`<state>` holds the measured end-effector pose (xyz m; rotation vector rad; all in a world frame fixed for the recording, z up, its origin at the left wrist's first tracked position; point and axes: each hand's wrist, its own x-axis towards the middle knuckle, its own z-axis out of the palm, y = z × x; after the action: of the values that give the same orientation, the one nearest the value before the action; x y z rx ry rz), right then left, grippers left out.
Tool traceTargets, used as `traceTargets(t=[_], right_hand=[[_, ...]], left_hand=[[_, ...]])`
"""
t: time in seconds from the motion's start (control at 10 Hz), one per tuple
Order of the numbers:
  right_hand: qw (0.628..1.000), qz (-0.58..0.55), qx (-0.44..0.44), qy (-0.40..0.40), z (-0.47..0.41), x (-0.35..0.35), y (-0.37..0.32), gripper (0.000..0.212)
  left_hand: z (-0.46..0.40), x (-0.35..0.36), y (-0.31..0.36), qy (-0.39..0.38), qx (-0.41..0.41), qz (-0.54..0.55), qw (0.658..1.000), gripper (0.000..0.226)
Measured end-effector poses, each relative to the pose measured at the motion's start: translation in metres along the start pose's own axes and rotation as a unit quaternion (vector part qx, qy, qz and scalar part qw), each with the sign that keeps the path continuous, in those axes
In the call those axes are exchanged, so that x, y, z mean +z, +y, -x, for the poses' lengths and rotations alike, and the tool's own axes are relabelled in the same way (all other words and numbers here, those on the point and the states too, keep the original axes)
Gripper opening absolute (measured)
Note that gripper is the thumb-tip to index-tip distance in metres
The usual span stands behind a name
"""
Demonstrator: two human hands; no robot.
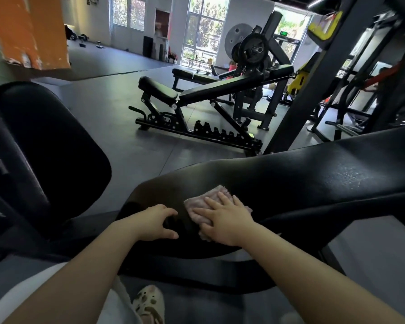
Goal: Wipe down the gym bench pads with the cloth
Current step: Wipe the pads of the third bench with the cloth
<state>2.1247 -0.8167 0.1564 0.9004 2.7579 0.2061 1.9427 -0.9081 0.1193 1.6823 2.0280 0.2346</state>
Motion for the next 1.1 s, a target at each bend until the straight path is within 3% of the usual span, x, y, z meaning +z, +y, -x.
traceTargets(t=[0.2,0.4,0.5,0.7,0.9,1.0,1.1], right_hand=[[0.998,-0.037,0.008,0.043,0.02,0.006,-0.013,0.047],[0.996,-0.045,-0.059,0.039,0.012,0.015,-0.039,0.048],[0.997,-0.027,-0.076,0.013,0.001,0.015,-0.055,0.056],[0.988,-0.02,-0.096,-0.118,-0.027,0.009,-0.101,0.072],[0.967,-0.152,-0.041,-0.198,-0.051,0.004,-0.137,0.074],[0.947,-0.27,-0.156,-0.084,-0.052,0.019,-0.146,0.044],[0.897,-0.389,-0.192,-0.087,-0.057,0.02,-0.168,0.045]], left_hand=[[0.025,0.015,-0.003,-0.006,-0.02,0.034,0.999,0.069],[0.044,0.021,0.005,0.028,-0.046,0.051,0.997,0.067],[0.059,0.021,0.005,0.038,-0.062,0.053,0.996,0.069],[0.1,0.011,-0.015,0.025,-0.118,0.02,0.992,0.066],[0.126,-0.012,-0.054,0.039,-0.176,0.033,0.983,0.06],[0.135,-0.012,-0.076,0.043,-0.204,0.065,0.976,0.064],[0.148,-0.007,-0.106,0.031,-0.23,0.09,0.969,0.07]])
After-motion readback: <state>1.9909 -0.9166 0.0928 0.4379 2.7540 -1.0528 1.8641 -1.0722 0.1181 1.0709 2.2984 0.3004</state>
